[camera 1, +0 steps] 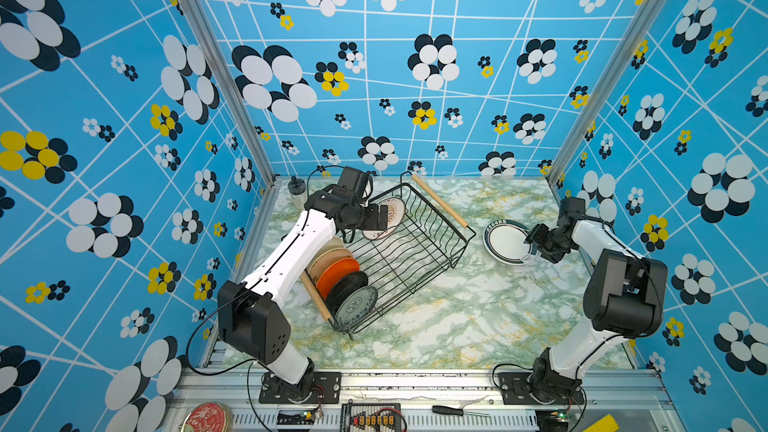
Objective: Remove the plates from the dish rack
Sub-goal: 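Open the right gripper and withdraw while the left gripper reaches into the rack, then lower the left gripper onto the sunburst-printed plate in the rack and grasp it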
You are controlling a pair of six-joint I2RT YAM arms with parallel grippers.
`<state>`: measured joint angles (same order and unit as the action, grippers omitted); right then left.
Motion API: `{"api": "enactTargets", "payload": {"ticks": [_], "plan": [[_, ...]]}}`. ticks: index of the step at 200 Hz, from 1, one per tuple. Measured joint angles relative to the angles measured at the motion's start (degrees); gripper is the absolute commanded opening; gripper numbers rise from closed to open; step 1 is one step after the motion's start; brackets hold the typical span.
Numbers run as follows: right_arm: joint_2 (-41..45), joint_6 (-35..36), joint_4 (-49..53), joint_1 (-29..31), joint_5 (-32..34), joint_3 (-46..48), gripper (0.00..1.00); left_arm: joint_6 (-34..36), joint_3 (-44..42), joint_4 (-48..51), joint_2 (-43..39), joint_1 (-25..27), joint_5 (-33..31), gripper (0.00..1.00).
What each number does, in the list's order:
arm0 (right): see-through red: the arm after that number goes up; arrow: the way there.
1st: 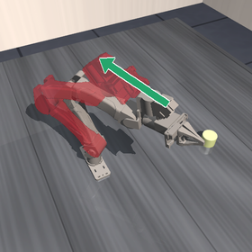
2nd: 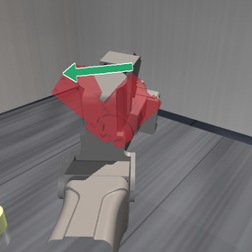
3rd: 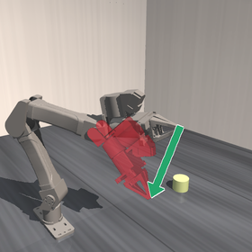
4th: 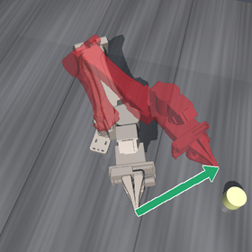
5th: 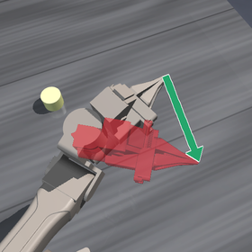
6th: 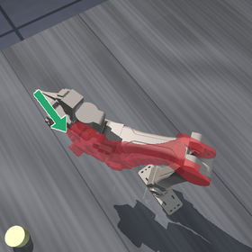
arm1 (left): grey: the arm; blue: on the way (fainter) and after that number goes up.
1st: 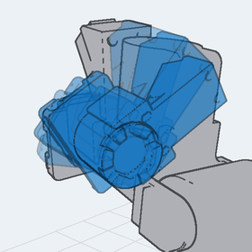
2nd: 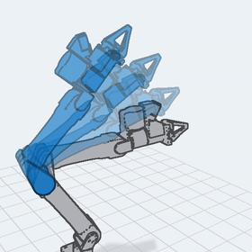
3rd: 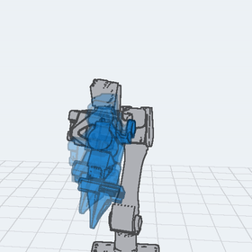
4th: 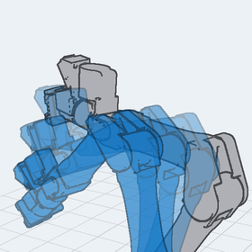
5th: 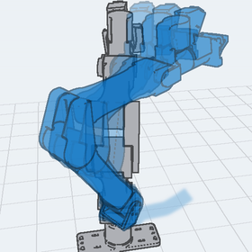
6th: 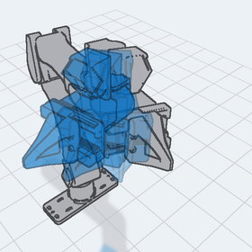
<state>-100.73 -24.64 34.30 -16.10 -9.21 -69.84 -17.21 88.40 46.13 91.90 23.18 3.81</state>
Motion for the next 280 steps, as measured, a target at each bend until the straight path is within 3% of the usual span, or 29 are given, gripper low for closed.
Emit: {"api": "enactTargets", "payload": {"ticks": [32,41,47,61,183,241,280], "plan": [[0.0,0.1,0.0,0.1,0.5,0.0,0.80,2.2,1.8,0.6,3.3,0.2,-0.5,0.99],[0.0,0.1,0.0,0.2,0.6,0.0,0.85,2.9,2.3,0.7,4.3,0.2,-1.0,0.99],[0.0,0.1,0.0,0.2,0.7,0.0,0.95,3.4,2.6,0.8,5.1,0.2,-1.5,0.99],[0.0,0.2,0.0,0.2,0.9,0.0,0.99,4.5,3.4,0.9,6.4,0.2,-2.4,0.99],[5.4,0.5,1.1,0.0,0.0,1.2,0.99,12.9,11.5,0.2,17.5,0.2,-7.1,1.00],[7.6,0.5,1.2,-0.6,-0.8,2.8,0.99,15.2,13.2,-1.6,21.3,0.2,-6.8,0.88],[8.3,0.9,1.1,-0.6,-1.4,3.1,0.99,16.4,13.2,-2.9,22.6,0.2,-6.8,0.75]]}}
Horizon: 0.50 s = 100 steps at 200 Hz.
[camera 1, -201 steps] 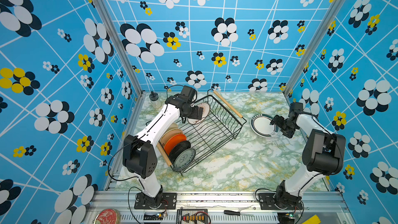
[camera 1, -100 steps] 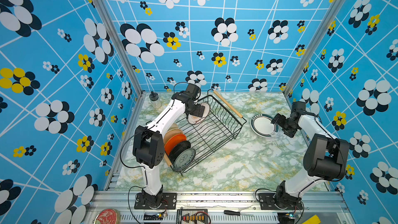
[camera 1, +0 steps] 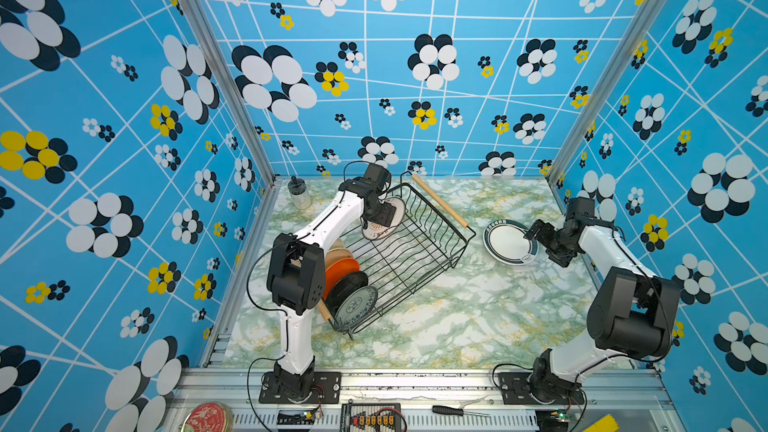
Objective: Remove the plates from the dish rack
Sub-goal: 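Lower the left gripper onto the sunburst-printed plate in the rack and grasp it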
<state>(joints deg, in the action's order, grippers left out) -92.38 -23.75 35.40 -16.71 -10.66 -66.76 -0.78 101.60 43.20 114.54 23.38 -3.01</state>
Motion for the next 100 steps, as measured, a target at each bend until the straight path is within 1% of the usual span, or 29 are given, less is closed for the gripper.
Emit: {"api": "enactTargets", "payload": {"ticks": [38,53,68,100], "plan": [[1.2,0.5,0.0,-0.4,-0.4,0.7,0.99,1.7,0.0,-1.7,0.4,0.0,0.6,0.69],[1.3,0.7,0.0,-0.6,-0.4,0.8,0.99,2.3,0.0,-2.3,0.5,-0.1,0.8,0.64],[1.7,0.7,0.0,-0.9,-0.4,1.0,0.99,2.6,0.1,-2.6,0.9,-0.1,0.9,0.57],[2.9,0.7,0.0,-1.1,-0.5,1.5,0.99,3.5,0.1,-2.9,2.3,-0.1,0.8,0.47]]}}
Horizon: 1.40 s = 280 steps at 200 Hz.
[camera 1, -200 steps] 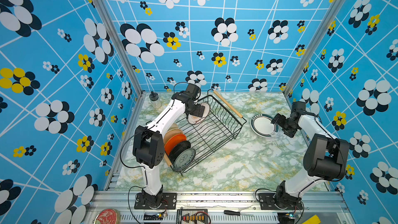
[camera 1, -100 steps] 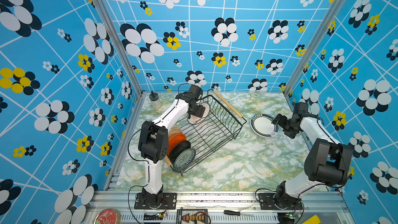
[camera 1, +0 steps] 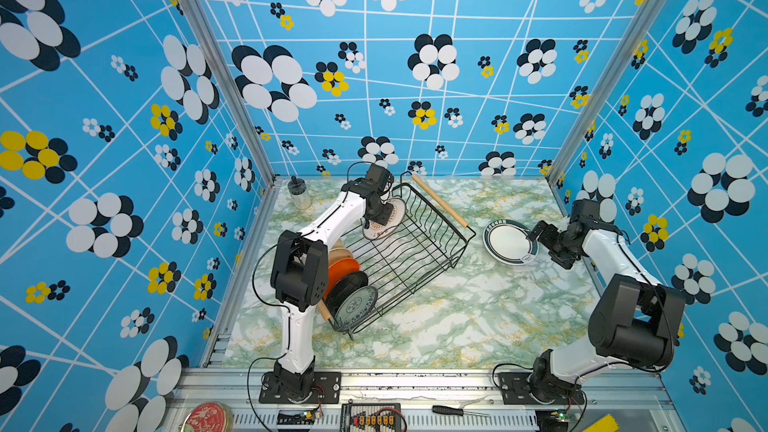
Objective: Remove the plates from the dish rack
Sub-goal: 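Lower the left gripper onto the sunburst-printed plate in the rack and grasp it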
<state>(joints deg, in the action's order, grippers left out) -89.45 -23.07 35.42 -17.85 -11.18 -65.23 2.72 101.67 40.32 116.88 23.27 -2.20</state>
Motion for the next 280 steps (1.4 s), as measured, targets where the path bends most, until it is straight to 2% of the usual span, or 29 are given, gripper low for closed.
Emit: {"api": "enactTargets", "payload": {"ticks": [14,17,26,135,205,280], "plan": [[0.4,0.0,0.0,-0.1,-0.1,0.0,0.99,0.3,0.0,0.0,0.3,0.0,0.0,0.44],[0.5,0.0,0.0,-0.1,-0.1,0.0,0.99,0.4,0.0,0.0,0.3,0.0,0.0,0.40],[0.7,0.0,0.0,-0.2,-0.1,0.0,0.99,0.3,0.0,0.0,0.3,0.0,-0.2,0.36],[2.0,0.2,0.1,-0.3,-1.4,0.0,0.99,4.6,0.0,0.4,0.3,0.0,-1.7,0.13],[2.0,0.2,0.2,-0.3,-2.2,0.0,0.99,5.4,-0.1,0.9,0.2,0.0,-1.7,0.04],[3.9,0.2,0.2,-0.3,-3.0,0.6,0.99,5.4,-1.3,1.8,-1.1,0.0,-1.8,0.00]]}}
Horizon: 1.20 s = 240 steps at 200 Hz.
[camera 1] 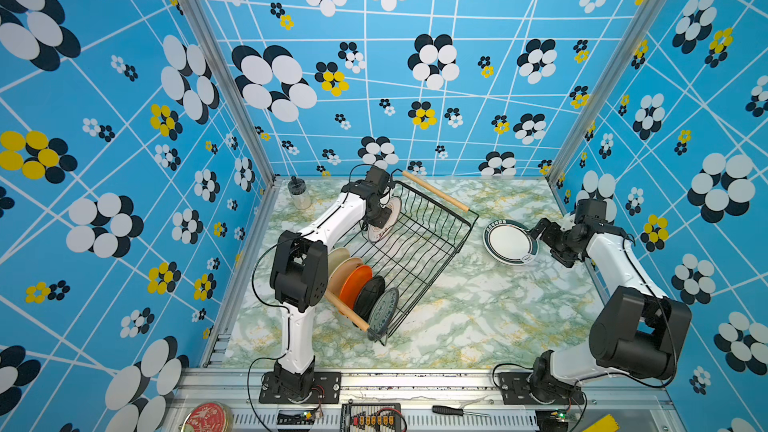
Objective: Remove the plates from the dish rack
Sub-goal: 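Lower the left gripper onto the sunburst-printed plate in the rack and grasp it, then lift the sunburst plate out of the rack with the left gripper while the right approaches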
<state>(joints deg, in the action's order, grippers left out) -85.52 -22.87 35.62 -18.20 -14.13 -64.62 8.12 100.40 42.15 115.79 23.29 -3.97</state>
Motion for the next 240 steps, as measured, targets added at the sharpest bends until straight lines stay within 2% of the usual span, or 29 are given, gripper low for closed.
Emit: {"api": "enactTargets", "payload": {"ticks": [90,144,177,194,240], "plan": [[0.8,0.0,0.0,0.0,-1.0,0.0,0.99,-1.7,-1.7,0.0,-4.4,0.2,-0.7,0.00],[3.3,0.0,0.3,0.0,-1.5,0.0,0.99,-4.8,-1.7,1.9,-11.5,2.0,-0.2,0.00],[6.1,-0.5,1.1,0.0,-2.9,0.0,0.99,-12.1,-1.7,3.4,-19.0,2.7,1.9,0.00],[7.8,-1.6,1.0,0.0,-5.1,0.0,0.99,-18.3,-1.7,3.2,-23.7,2.7,3.9,0.02],[15.2,-9.1,-3.9,-0.1,-17.2,2.6,0.99,-36.1,-5.8,-2.5,-33.2,2.8,13.4,0.03]]}}
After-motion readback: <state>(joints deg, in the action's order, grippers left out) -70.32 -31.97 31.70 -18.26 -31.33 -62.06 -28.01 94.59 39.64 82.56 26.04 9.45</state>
